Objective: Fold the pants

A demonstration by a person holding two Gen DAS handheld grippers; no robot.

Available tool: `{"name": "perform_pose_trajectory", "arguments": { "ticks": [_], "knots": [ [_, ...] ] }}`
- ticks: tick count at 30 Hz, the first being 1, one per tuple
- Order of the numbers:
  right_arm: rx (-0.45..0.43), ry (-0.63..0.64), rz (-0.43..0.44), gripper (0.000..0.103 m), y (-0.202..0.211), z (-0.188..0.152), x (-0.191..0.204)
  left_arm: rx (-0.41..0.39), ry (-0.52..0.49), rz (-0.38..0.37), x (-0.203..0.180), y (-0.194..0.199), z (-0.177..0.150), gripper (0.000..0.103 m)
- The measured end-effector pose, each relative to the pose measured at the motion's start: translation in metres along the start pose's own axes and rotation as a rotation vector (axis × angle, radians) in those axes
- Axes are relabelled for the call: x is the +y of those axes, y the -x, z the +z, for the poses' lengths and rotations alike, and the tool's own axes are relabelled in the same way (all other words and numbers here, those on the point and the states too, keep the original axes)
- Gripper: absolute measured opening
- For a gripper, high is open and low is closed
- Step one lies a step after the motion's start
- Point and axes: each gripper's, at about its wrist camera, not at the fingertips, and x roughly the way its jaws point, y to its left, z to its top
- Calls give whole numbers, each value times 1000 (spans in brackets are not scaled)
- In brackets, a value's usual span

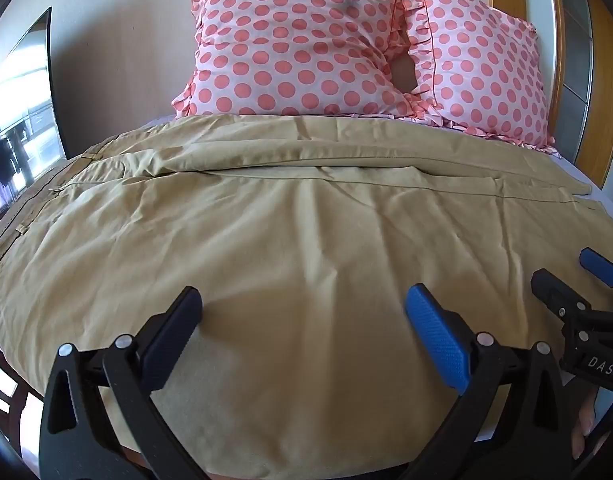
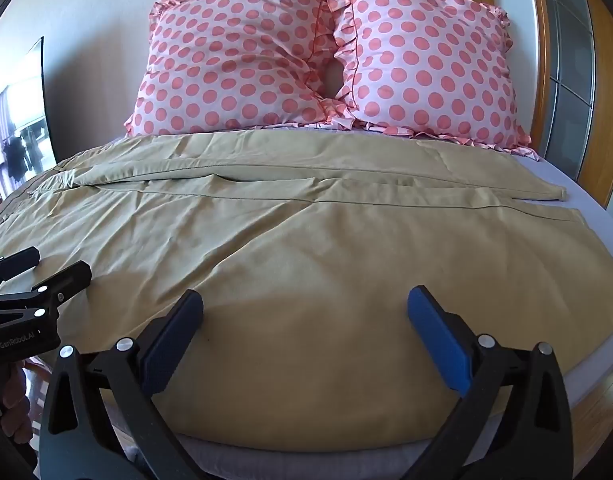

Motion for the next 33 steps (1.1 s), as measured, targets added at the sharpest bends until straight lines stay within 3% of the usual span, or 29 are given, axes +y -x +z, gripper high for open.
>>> {"name": "perform_pose_trajectory", "arguments": {
  "ticks": [33],
  "knots": [
    [-9,0,0,102,0,0,0,-11,-1,1,0,0,0,101]
  ]
}}
